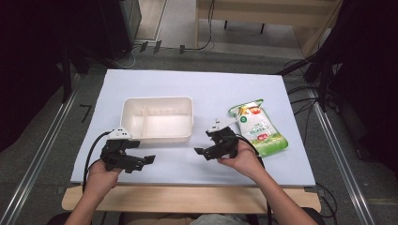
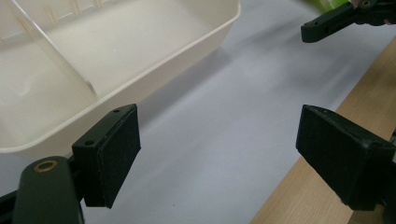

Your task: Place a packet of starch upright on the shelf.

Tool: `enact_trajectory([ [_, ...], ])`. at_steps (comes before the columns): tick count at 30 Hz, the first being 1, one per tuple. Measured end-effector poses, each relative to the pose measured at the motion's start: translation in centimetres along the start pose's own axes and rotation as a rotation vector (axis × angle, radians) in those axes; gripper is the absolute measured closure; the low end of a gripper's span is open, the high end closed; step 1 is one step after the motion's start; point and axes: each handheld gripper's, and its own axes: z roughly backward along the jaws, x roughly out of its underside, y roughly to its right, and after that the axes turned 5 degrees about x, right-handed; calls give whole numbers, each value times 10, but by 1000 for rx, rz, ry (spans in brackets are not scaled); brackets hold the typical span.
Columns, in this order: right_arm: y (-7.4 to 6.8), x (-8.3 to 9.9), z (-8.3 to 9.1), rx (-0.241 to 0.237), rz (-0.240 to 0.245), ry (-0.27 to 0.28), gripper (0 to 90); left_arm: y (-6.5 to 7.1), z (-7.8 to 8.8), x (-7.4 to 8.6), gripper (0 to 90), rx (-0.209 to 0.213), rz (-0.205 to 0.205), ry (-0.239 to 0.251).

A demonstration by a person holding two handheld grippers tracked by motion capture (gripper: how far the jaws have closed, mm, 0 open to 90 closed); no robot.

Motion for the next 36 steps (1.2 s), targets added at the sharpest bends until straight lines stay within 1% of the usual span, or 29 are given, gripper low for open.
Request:
enact_trajectory([
  [3, 1, 1, 0, -8, 2, -15, 190, 0, 0, 0, 146, -4, 1, -2],
  [7, 5, 2, 0, -40, -25, -34, 190, 0, 0, 0, 146, -2, -3, -1],
  [11, 5, 2, 0, -33, -34, -36, 196, 0, -1, 0, 147, -1, -4, -3],
  [12, 6, 2, 0, -34, -34, -38, 216, 0, -1, 0, 146, -1, -4, -3],
  [13, 7, 2, 0, -24, -40, -39, 237, 0, -1, 0, 146, -5, -3, -5],
  [15, 7, 2, 1, -25, -48, -34, 237, -1, -1, 0, 146, -7, -6, -8],
  [25, 7, 2, 2, -23, -50, -24, 245, -1, -1, 0, 147, -6, -3, -7],
  [29, 9, 2, 3, -42, -60, -18, 243, -1, -1, 0, 147, -7, -7, -8],
  [36, 10, 2, 5, -41, -64, -17, 242, -1, 0, 0, 147, -9, -1, -5],
])
